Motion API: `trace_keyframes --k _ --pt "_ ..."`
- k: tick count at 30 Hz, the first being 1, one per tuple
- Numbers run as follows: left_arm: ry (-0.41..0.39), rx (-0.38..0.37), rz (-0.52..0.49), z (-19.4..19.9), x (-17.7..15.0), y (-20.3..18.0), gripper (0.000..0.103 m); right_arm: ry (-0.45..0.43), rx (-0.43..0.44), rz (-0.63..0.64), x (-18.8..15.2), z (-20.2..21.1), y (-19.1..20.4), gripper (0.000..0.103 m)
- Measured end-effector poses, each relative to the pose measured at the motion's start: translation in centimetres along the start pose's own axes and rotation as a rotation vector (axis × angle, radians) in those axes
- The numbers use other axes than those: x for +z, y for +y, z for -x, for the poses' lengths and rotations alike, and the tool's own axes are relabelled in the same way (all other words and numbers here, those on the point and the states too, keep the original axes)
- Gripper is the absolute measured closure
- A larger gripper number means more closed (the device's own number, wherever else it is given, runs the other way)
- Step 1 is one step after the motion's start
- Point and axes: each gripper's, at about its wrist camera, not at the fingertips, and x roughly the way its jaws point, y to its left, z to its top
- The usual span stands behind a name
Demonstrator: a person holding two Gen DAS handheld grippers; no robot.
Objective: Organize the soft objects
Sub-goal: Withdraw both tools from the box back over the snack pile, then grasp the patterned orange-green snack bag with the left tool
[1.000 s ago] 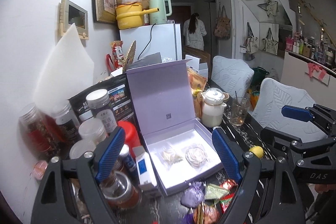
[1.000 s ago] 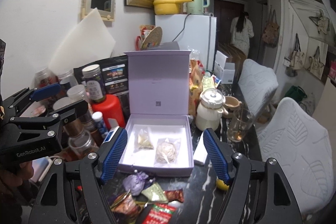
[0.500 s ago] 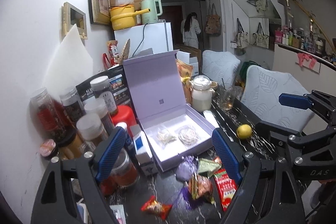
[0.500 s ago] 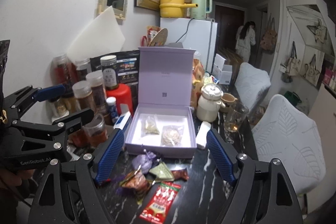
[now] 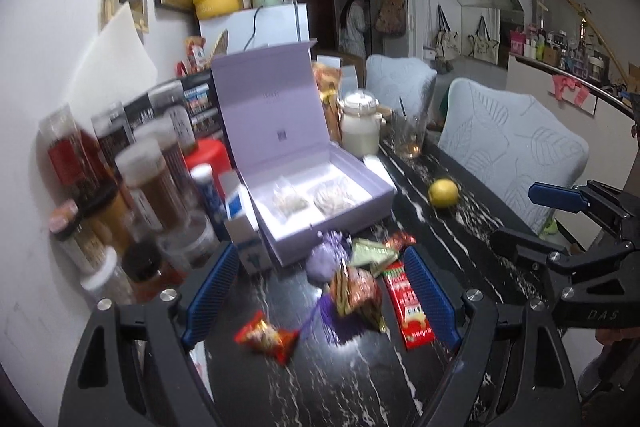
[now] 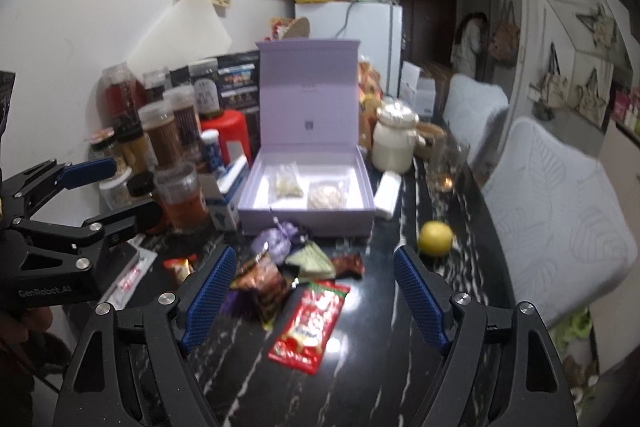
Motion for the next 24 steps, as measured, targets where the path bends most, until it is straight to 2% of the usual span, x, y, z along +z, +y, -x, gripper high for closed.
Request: trace_keyframes --k 7,15,24 --pt "0.066 -0.032 0.036 -1.9 -2.2 -0.3 0.018 0.041 0.009 -0.083 -3.0 -0.7 -1.9 0.021" --pt "0.135 -0.09 0.035 -4.6 -4.0 -1.6 0.018 0.096 -0.007 -0.094 -5.1 -2.4 -2.7 0.021" --pt "0.174 -0.133 0.066 -7.6 -5.1 -1.8 0.018 0.165 0.045 -0.132 -7.3 -5.2 -3.8 0.021"
